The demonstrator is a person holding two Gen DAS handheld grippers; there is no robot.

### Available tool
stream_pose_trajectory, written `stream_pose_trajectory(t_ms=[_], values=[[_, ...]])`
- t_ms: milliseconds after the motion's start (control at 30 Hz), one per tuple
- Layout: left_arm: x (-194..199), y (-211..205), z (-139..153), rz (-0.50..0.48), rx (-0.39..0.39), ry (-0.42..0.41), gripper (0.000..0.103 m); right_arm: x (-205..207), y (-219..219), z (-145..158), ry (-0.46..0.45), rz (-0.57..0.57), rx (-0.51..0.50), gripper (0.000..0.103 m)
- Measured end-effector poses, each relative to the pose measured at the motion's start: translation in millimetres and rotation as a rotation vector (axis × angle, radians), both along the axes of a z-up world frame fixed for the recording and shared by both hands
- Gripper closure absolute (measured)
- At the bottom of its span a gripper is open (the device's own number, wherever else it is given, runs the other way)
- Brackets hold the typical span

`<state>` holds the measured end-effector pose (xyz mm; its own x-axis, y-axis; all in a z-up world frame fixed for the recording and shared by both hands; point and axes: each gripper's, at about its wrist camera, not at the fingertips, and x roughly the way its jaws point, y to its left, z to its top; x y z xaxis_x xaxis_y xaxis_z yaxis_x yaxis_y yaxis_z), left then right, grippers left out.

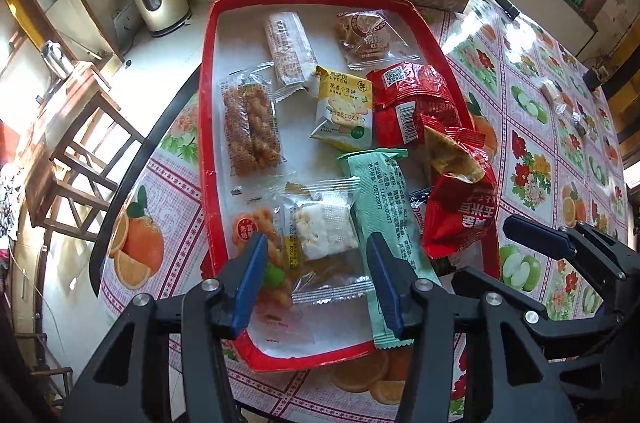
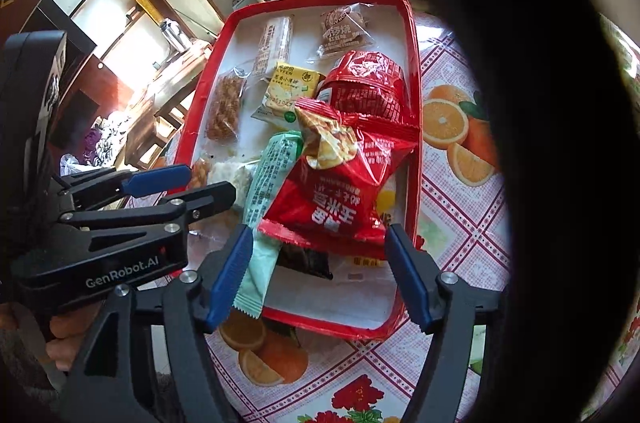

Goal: Organize snacks
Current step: 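Lift both tools out of the tray back toward the last snacks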

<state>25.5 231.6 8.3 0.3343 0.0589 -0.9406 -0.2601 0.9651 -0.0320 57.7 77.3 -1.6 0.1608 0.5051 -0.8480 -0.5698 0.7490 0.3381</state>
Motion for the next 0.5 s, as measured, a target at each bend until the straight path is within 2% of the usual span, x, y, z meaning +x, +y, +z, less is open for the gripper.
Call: stream_pose_trajectory(t_ms=[100, 200, 367, 500], values=[[-7.6, -9.7, 9.4, -0.008, 0.007, -0.022, 0.052, -8.1, -15.5, 5.2, -0.01, -0.015, 0.024, 0.033], [-5.6, -29.7, 15.7, -0.059, 0.008, -0.03, 0.051, -7.2, -42.0, 8.3, -0.005, -0.062, 0.042, 0.033], [13.7, -77.9, 15.6, -0.16, 0.005, -0.019, 0.052, 4.1, -99.3, 7.4, -0.008, -0.182, 0.039, 0.031], [33.8, -119.0, 5.7, -0.222, -0.004, 0.014, 0.052, 15.7, -153.0, -5.5, -0.002, -0.303, 0.016, 0.03]])
